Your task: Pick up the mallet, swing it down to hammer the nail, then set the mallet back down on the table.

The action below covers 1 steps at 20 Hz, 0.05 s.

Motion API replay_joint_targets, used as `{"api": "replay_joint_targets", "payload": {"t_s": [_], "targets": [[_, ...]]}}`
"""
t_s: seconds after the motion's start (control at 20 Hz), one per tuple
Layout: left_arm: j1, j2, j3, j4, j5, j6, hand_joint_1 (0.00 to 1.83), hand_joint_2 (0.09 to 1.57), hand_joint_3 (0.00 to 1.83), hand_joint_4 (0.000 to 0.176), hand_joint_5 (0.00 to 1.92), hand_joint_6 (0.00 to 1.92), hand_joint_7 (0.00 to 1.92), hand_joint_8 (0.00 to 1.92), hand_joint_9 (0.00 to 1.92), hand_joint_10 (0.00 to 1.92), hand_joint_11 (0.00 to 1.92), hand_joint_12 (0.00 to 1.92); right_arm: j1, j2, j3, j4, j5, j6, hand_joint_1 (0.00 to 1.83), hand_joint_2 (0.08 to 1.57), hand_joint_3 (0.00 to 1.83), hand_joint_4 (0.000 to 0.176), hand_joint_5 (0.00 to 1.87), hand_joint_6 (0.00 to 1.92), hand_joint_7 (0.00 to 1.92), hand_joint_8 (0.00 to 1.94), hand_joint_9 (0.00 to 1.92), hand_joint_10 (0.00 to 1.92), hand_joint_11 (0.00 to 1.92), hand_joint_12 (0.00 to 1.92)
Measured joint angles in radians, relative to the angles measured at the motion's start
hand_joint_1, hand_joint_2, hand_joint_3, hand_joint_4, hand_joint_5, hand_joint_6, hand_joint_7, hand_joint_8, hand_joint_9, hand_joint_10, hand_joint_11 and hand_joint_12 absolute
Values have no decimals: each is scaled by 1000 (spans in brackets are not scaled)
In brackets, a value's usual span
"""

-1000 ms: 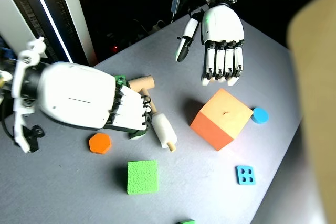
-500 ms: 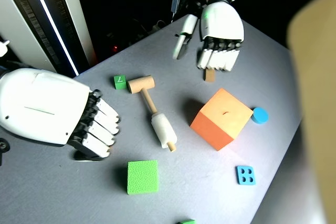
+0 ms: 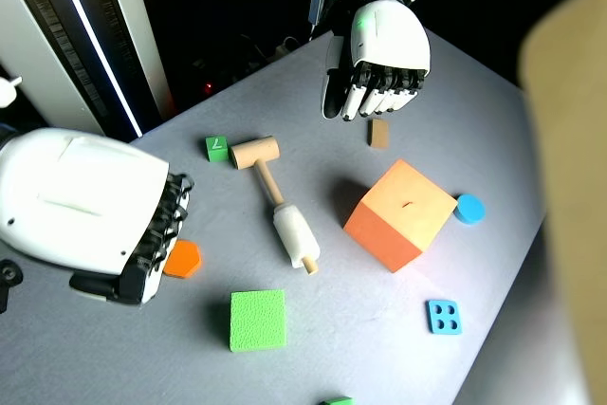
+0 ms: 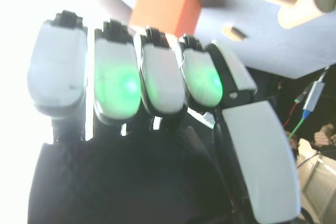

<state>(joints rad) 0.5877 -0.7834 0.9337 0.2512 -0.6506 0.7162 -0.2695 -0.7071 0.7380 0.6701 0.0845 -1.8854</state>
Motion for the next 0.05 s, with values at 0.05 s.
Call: {"api": "replay_joint_targets", "payload": {"t_s": [0.05], "targets": [[0, 0, 0, 0, 0, 0, 1145, 1390, 69, 176, 1578, 1921, 1647, 1921, 1701, 1921, 1753, 1921, 0, -6, 2, 0, -1, 19, 969, 1417, 0, 48, 1382, 1921, 1508, 1941, 1518, 1921, 1477, 1921]]}}
